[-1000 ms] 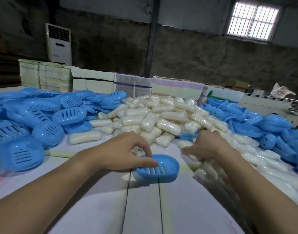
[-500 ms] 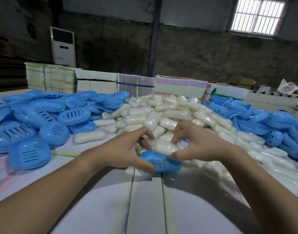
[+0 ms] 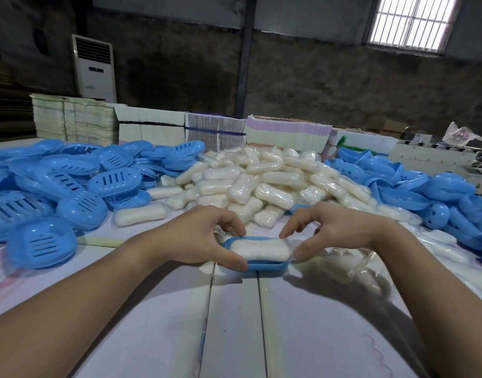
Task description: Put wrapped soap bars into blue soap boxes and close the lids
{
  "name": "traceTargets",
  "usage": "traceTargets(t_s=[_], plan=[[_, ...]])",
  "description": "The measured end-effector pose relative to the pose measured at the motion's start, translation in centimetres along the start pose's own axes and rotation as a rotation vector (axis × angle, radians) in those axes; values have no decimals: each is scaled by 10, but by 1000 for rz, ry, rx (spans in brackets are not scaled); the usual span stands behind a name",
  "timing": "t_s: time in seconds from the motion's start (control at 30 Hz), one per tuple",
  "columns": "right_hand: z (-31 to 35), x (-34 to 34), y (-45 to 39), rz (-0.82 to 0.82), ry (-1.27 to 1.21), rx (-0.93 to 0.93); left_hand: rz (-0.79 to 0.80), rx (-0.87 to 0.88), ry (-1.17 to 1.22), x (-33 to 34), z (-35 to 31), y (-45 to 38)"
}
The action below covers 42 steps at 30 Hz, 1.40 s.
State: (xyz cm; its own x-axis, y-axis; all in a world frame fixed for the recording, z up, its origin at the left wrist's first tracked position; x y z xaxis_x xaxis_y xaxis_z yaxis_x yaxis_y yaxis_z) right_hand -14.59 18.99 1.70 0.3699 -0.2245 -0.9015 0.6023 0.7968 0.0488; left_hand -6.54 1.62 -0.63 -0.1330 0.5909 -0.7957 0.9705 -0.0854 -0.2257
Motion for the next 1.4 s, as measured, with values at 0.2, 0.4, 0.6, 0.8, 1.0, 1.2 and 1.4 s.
traceTargets(t_s=[0.2,0.4,0.6,0.8,1.0,1.2,1.4], plan=[[3,12,-10,-14,-12,-35,-17,-11,10,0,0,0],[7,12,-12,-53,-23,-40,-21,-17,-2,0,-1,-1],[8,10,-12,-82,-33,-19,72,-19,47,1,4,-1],[4,12,-8,13,-5,-16,155,-23,91,-1,6,3],[0,8,-9,-53,-17,-16,75,13,77,1,4,-1],[3,6,-10,-83,5,2,66,-13,31,0,6,-1],[4,8,-8,-72,-11,-9,55,7,66,1,6,-1]])
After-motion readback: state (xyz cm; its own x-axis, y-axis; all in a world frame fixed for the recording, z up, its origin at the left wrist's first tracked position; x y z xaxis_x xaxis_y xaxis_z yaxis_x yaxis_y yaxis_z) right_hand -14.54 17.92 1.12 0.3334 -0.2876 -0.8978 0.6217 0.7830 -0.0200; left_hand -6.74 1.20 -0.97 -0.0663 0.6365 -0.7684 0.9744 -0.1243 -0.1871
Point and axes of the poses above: each hand's wrist, its own y-axis away from the middle knuckle, its own x-axis out of the palm, z = x × y, the point moved 9 cm from there along -y, towards the middle knuckle
